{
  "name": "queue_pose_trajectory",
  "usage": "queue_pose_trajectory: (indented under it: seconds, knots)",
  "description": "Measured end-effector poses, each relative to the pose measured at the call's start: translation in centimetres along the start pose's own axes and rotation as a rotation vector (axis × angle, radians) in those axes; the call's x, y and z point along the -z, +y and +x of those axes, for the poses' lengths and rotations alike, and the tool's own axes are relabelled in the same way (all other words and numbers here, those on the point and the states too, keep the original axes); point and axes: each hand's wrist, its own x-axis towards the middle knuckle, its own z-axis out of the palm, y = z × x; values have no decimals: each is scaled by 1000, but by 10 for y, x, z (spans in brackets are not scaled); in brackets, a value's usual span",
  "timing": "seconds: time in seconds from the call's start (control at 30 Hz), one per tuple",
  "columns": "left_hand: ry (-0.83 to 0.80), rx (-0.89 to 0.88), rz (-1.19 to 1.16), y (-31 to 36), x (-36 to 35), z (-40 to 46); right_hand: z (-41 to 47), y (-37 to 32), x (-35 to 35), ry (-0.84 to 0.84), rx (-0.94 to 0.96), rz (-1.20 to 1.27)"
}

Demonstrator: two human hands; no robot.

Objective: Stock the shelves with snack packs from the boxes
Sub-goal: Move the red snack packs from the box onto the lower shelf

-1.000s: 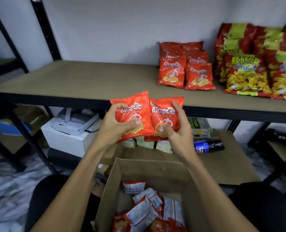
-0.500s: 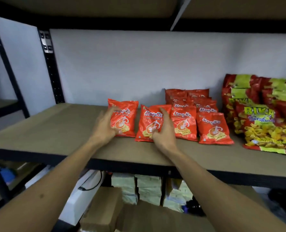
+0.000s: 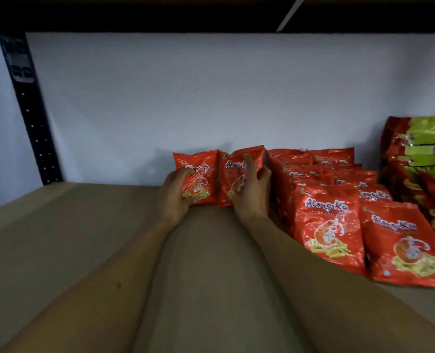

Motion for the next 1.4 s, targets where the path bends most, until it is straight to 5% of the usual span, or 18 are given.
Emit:
queue_pose_trajectory:
  seconds: [0.2,0.37,0.8,1.23,1.4]
  knots:
    - [-15,29,137,-29,-31,43,46,27,-38,114,-73,-21]
    - [-56,134,224,-45,-39,65,55,23,-46,174,-67,-532]
    - [-79,174,110,-45,-38,48,52,26,-49,-141,-60,-440]
    - [-273,95,404,39,30,-19,-22,-35,35,-346,108,-578]
    - [21,-55,332,95,62,-102,-84,-53,92,-198,246,-475]
